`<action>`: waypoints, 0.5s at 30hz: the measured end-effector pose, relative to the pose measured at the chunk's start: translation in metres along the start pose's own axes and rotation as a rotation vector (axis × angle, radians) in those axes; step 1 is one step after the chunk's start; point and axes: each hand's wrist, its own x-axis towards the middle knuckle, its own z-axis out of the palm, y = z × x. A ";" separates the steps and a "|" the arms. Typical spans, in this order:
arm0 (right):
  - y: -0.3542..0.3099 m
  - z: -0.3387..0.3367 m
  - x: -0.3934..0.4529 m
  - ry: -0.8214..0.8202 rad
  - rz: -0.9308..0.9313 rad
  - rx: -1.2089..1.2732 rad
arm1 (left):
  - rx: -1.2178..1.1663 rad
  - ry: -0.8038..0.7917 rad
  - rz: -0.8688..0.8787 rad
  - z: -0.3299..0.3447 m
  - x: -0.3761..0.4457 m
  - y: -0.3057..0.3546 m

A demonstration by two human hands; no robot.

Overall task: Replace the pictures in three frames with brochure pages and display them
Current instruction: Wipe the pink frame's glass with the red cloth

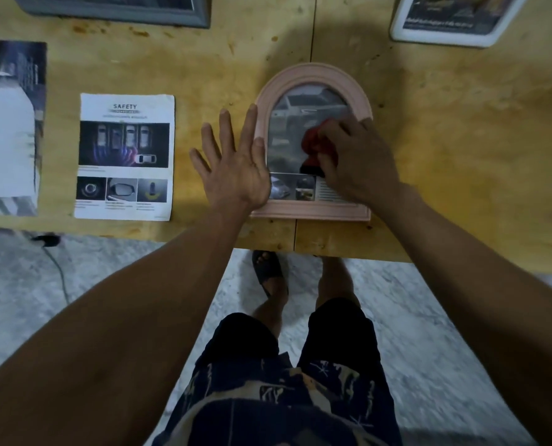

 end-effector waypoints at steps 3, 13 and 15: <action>-0.010 0.002 -0.022 0.027 -0.015 0.007 | 0.003 -0.005 -0.008 0.000 0.000 0.001; -0.008 -0.035 -0.011 -0.420 0.050 0.136 | -0.003 -0.023 -0.026 0.000 0.000 0.001; -0.004 -0.044 0.006 -0.283 0.184 0.234 | -0.002 -0.026 -0.020 0.000 0.000 0.001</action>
